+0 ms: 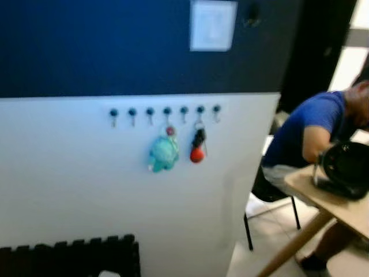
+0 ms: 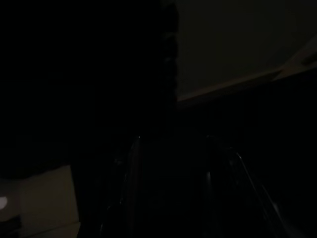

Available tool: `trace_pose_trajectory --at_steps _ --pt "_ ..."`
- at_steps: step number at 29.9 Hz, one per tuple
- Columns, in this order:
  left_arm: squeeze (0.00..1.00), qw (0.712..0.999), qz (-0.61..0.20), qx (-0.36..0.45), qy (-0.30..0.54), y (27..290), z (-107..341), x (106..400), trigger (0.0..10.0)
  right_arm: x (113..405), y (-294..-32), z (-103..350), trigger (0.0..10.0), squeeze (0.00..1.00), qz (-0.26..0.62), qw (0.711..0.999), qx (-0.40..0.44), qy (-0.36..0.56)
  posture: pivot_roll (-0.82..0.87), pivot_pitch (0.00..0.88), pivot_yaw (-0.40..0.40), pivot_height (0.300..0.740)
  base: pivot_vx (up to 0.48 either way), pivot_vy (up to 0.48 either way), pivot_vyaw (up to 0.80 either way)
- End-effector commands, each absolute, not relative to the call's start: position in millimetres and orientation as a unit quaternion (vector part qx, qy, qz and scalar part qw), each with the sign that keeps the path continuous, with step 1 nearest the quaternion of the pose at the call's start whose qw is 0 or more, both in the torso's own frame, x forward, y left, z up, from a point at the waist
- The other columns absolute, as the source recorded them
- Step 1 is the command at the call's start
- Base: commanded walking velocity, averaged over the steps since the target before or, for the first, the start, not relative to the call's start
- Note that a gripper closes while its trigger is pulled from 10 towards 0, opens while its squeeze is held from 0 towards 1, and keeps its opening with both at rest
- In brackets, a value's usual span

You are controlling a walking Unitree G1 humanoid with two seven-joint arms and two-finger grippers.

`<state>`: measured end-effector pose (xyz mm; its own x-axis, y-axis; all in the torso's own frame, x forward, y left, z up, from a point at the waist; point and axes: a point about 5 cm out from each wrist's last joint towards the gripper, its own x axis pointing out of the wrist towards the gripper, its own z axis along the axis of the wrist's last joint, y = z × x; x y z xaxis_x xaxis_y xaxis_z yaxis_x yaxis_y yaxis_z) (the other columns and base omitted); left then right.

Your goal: Hang keys on a hook

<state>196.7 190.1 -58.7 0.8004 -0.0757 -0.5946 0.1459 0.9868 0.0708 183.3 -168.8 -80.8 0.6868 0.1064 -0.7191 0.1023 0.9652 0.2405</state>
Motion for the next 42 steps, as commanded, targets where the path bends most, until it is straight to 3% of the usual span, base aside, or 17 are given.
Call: trace_pose_trajectory --at_steps 1,18,30,37,42 --pt "0.0 0.943 -0.056 0.06 0.324 191.9 -62.1 191.3 10.0 177.0 -172.9 -83.9 10.0 0.0 -0.005 0.904 0.129 0.407 0.12 0.011 -0.025 0.74 0.0 0.0 0.8" --pt "0.0 0.934 -0.073 0.08 0.341 190.8 -65.6 187.7 10.0 177.6 -174.3 -83.4 10.0 0.0 -0.003 0.906 0.121 0.406 0.12 0.002 -0.03 0.74 0.0 0.0 0.76" --pt "0.0 0.93 -0.08 0.081 0.348 190.0 -65.9 189.5 10.0 177.9 -177.3 -83.3 10.0 0.0 -0.014 0.905 0.126 0.406 0.11 0.002 -0.03 0.74 0.0 0.0 0.0" --pt "0.0 0.923 -0.084 0.097 0.363 188.6 -68.3 188.7 10.0 177.7 -176.4 -83.4 10.0 0.0 -0.013 0.905 0.126 0.406 0.11 0.003 -0.027 0.74 0.0 -0.453 0.0" --pt "0.0 0.925 -0.06 0.09 0.365 193.4 -67.6 190.3 10.0 178.2 -176.8 -83.0 10.0 0.0 -0.013 0.906 0.126 0.404 0.11 0.003 -0.027 0.74 0.0 0.0 0.0"
